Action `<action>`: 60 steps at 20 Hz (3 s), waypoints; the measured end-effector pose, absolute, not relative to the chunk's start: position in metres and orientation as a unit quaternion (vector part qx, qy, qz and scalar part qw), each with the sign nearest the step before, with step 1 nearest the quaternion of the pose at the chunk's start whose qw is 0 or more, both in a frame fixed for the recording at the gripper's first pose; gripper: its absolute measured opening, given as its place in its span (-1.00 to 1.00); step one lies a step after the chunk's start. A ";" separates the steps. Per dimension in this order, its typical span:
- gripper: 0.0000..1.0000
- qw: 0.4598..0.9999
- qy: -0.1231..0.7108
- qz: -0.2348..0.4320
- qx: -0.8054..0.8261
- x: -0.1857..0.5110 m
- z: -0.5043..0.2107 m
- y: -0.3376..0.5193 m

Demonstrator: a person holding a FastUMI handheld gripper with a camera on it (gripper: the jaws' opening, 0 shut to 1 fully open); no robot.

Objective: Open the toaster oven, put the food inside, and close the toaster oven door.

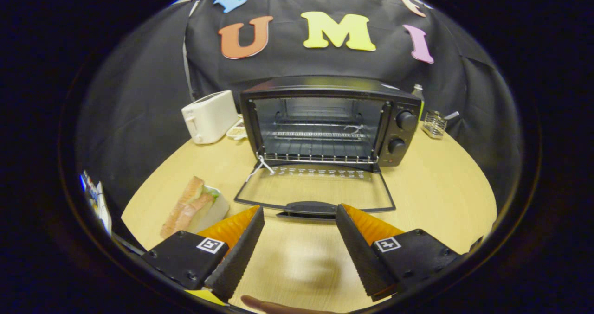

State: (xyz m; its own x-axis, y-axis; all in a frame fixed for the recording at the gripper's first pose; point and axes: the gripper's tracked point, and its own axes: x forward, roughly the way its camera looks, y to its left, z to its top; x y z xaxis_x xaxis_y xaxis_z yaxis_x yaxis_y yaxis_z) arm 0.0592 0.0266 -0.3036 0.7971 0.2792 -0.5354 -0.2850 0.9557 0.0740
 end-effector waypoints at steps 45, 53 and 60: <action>-0.24 0.766 0.467 0.388 0.210 0.004 -0.224 0.151; -0.25 0.795 0.393 0.302 0.350 0.074 -0.211 0.104; -0.24 0.791 0.350 0.232 0.444 0.135 -0.238 0.065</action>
State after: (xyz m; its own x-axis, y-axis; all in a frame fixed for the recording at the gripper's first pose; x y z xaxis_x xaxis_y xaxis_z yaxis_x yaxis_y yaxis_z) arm 0.1353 0.0648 -0.2380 0.6480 0.6780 -0.3471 -0.0565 0.4972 0.8658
